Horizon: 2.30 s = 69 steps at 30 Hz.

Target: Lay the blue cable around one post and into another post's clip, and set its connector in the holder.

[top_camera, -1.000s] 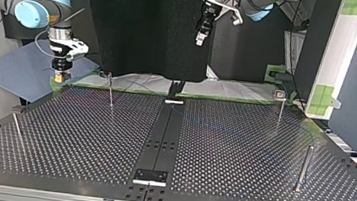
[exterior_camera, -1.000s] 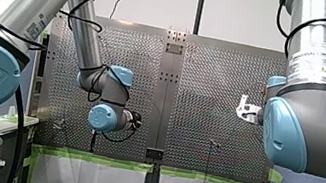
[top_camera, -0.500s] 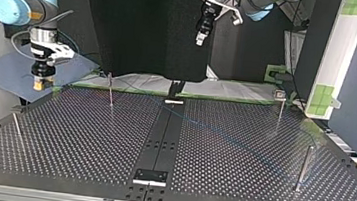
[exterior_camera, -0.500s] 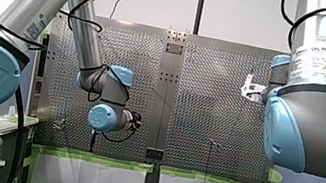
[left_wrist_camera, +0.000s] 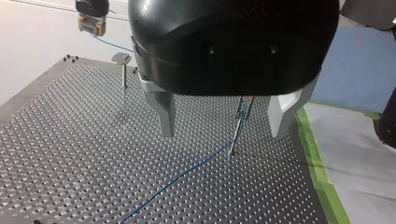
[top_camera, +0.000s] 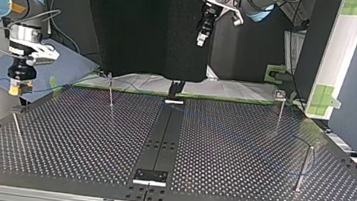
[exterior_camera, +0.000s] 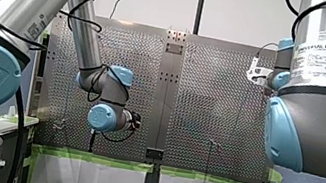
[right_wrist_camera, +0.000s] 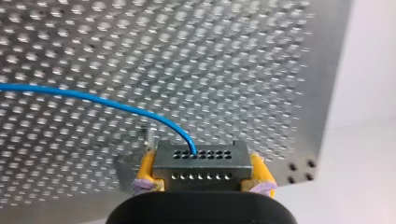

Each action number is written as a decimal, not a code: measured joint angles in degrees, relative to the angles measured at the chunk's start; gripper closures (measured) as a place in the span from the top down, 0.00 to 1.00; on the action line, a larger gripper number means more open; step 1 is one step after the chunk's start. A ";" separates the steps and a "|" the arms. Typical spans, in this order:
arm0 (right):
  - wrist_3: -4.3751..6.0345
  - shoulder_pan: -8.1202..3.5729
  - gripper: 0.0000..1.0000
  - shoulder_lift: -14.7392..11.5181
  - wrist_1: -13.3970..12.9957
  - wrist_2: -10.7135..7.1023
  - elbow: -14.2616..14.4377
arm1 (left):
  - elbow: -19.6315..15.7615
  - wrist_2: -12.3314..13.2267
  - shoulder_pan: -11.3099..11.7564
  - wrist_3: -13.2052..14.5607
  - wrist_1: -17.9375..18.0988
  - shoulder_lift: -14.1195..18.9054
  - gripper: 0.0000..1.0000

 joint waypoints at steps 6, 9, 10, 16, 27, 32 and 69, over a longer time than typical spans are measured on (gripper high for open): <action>-0.29 0.03 0.00 -1.49 -0.18 1.03 0.00 | 0.00 0.00 0.17 0.00 -0.05 0.00 1.00; -0.76 -0.07 0.00 -0.22 -0.15 1.22 0.08 | 0.01 0.00 0.28 0.20 -0.23 0.00 1.00; -1.06 -0.10 0.00 0.42 -0.18 1.37 0.09 | 0.01 0.00 0.33 0.28 -0.30 0.00 1.00; -3.21 -0.21 0.00 3.55 -0.85 2.63 0.13 | 0.01 0.00 0.66 0.58 -0.46 0.01 1.00; -5.03 -1.72 0.00 6.36 -0.06 1.02 -2.75 | 0.01 0.00 1.35 0.96 -1.52 0.01 1.00; -6.50 -2.40 0.00 7.21 2.22 -1.20 -5.08 | 0.01 0.00 1.68 0.97 -2.27 0.00 1.00; -12.36 -6.05 0.00 11.37 16.55 -7.01 -15.19 | 0.01 -1.23 2.08 0.31 -4.16 0.00 1.00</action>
